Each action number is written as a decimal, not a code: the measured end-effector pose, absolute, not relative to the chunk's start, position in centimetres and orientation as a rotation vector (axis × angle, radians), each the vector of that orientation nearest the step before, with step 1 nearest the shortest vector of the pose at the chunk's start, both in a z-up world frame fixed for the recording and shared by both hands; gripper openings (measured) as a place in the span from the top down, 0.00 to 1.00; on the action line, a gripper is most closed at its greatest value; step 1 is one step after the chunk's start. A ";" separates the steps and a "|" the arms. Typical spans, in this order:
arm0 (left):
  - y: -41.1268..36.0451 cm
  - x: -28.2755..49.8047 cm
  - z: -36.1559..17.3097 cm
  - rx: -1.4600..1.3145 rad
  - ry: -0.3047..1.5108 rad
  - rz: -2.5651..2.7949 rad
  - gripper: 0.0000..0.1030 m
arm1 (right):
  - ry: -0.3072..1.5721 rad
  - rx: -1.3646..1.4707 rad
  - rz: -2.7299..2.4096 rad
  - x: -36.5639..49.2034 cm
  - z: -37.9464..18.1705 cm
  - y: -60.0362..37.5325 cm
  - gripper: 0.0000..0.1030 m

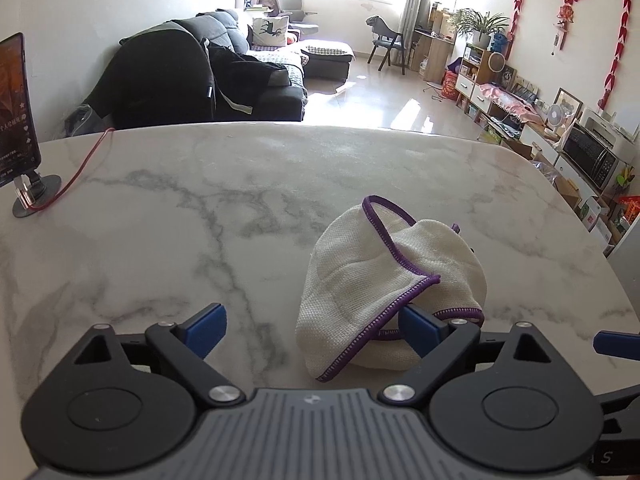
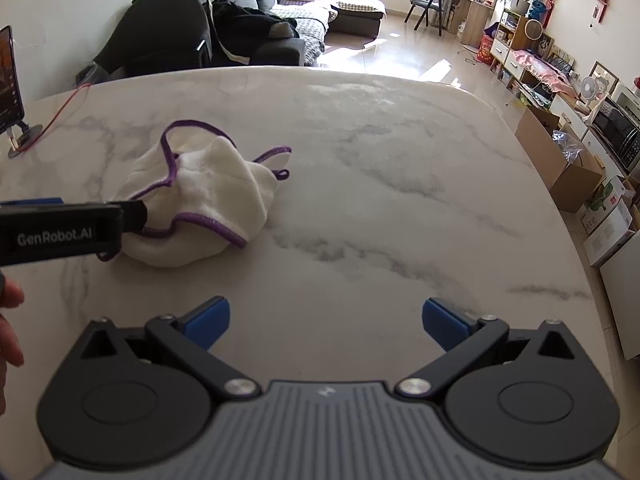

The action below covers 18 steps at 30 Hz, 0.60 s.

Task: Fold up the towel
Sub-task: 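Move the left tool toward the towel's purple-edged corner and close on it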

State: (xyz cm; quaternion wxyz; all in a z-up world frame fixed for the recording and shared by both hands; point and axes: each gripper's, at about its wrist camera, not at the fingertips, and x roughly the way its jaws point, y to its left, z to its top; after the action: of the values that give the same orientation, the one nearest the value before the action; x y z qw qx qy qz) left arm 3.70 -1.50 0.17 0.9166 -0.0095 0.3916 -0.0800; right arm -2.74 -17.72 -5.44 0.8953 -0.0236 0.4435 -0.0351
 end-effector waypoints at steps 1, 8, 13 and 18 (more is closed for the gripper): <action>-1.4 3.7 0.1 -0.023 0.807 -0.164 0.25 | 0.918 -0.050 -0.071 -2.7 -5.4 -17.7 0.00; -0.6 3.9 -0.1 -0.058 0.824 -0.177 0.40 | 0.914 -0.055 -0.057 -2.5 -5.4 -17.3 0.00; -0.2 3.8 -0.3 -0.072 0.839 -0.165 0.61 | 0.910 -0.055 -0.039 -2.2 -5.4 -16.9 0.00; 1.3 4.1 -0.6 -0.147 0.864 -0.152 0.76 | 0.892 -0.061 -0.013 -2.1 -5.2 -16.3 0.00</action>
State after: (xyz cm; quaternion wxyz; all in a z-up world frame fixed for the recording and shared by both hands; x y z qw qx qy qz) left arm 4.05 1.28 -0.62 0.9026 -0.0713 0.4181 -0.0737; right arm -2.11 -16.30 -5.17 0.9018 -0.0293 0.4312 -0.0062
